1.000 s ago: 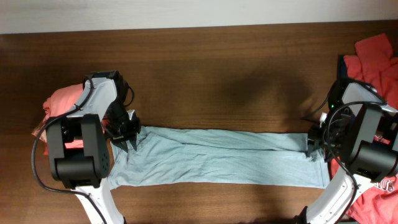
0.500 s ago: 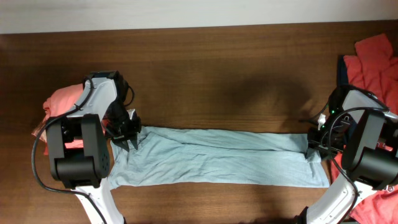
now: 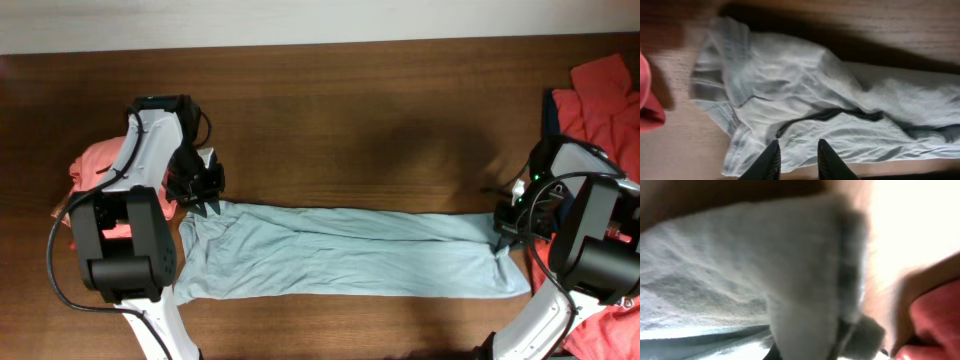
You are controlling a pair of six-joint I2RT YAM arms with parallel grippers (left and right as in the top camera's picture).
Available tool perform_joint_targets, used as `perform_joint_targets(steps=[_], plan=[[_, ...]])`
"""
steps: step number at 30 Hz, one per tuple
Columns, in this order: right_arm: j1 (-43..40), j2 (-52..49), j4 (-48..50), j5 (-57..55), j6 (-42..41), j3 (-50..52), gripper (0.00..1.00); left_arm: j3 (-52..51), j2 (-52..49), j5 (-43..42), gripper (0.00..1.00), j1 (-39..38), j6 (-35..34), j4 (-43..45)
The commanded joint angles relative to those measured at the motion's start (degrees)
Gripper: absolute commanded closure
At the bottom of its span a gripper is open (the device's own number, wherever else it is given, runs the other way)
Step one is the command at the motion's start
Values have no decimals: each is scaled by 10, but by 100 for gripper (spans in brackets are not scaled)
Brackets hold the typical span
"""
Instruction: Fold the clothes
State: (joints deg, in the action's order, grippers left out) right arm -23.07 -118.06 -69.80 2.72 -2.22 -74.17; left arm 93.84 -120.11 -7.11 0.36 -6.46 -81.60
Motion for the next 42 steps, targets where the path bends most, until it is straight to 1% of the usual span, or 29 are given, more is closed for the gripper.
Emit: perform_joint_targets(steps=[1, 5, 9, 13, 17, 22, 27, 38, 40, 42], plan=[[-16, -40, 58, -9, -27, -49, 96, 25, 9, -9, 75, 2, 5, 0], [-33, -40, 24, -21, -28, -105, 96, 29, 9, -9, 75, 2, 5, 0], [-36, -40, -45, -43, -28, -176, 96, 29, 9, -9, 75, 2, 5, 2], [-19, -37, -125, -49, -28, -238, 96, 29, 9, -9, 75, 2, 5, 4], [15, -17, -172, -49, -28, -266, 96, 29, 9, -9, 75, 2, 5, 5], [75, 8, -223, -49, -37, -266, 96, 29, 9, -11, 74, 2, 5, 9], [159, 9, -260, -49, -68, -266, 96, 29, 9, -15, 74, 2, 5, 10], [352, 6, -240, -47, -162, -265, 96, 29, 9, -26, 74, 2, 5, 16], [385, 4, -228, -47, -171, -265, 95, 29, 9, -26, 74, 2, 5, 16], [419, -2, -216, -46, -183, -264, 93, 29, 9, -28, 74, 2, 5, 16]])
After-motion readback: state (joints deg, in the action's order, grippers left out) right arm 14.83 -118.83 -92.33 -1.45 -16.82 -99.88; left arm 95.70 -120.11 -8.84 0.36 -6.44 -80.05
